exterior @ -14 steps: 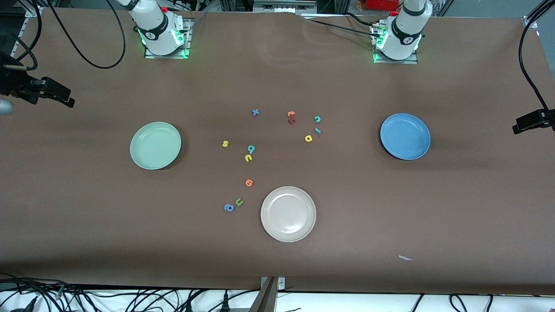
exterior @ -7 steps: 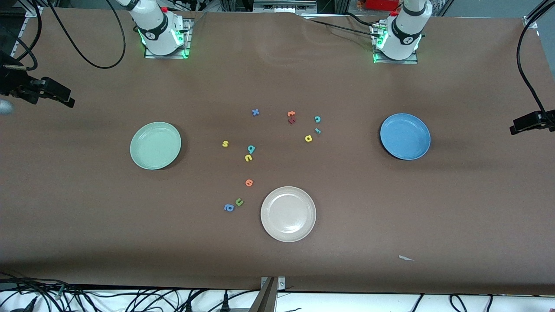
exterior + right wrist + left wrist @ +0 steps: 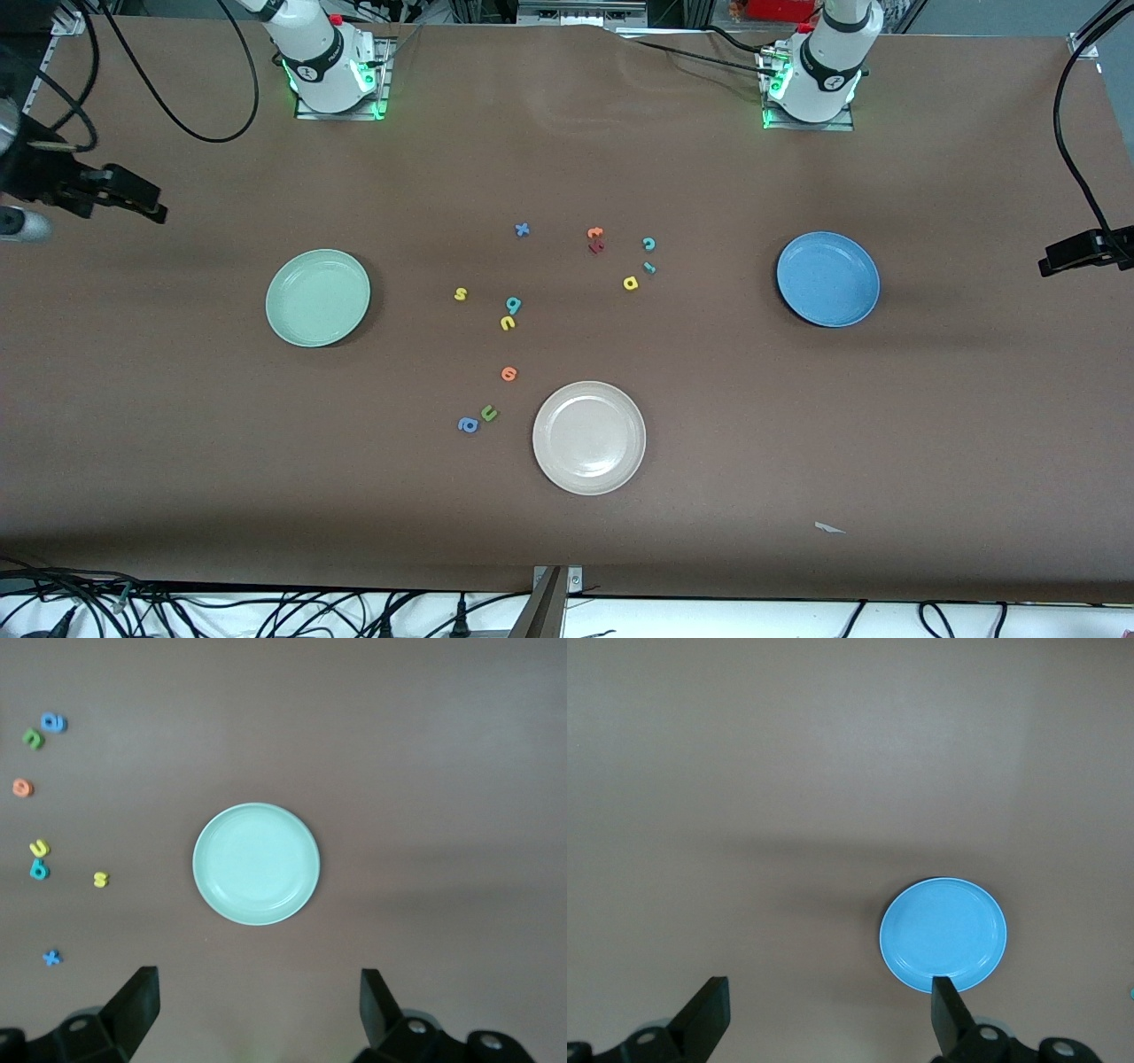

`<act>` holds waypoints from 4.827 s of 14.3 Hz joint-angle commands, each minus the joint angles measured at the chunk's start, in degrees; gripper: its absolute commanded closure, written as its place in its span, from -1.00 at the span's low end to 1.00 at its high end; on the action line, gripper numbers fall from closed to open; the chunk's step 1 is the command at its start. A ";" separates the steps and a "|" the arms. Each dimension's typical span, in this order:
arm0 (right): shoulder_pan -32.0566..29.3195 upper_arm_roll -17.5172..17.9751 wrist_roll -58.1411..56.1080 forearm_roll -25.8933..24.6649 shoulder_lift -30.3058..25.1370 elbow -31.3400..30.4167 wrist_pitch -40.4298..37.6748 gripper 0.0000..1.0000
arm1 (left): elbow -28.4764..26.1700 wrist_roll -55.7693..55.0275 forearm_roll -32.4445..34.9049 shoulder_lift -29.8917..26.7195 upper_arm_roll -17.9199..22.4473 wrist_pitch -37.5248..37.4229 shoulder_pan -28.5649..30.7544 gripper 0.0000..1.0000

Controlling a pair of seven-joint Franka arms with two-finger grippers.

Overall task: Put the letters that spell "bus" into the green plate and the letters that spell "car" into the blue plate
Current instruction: 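Grasp the yellow s with the right gripper while the left gripper grasps the cyan c, then carry the yellow s over the green plate with the right gripper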

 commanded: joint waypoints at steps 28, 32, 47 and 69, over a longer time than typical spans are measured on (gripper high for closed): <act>23.92 5.29 46.08 0.05 23.61 -25.30 53.63 -0.17 | -47.18 -50.38 -5.39 2.54 -38.90 49.61 -1.38 -0.77; 23.92 5.55 45.99 -0.04 25.19 -25.39 56.44 -0.16 | -47.09 -59.61 -4.68 8.87 -38.64 58.32 -7.69 -0.74; 25.33 6.08 45.99 -0.04 28.10 -25.83 58.91 0.13 | -46.65 -69.54 6.91 16.35 -37.15 58.42 -11.31 -0.45; 21.47 -15.81 -0.58 9.62 19.56 -29.51 39.83 0.56 | -44.45 -74.04 9.20 17.67 -37.23 58.24 -12.98 -0.18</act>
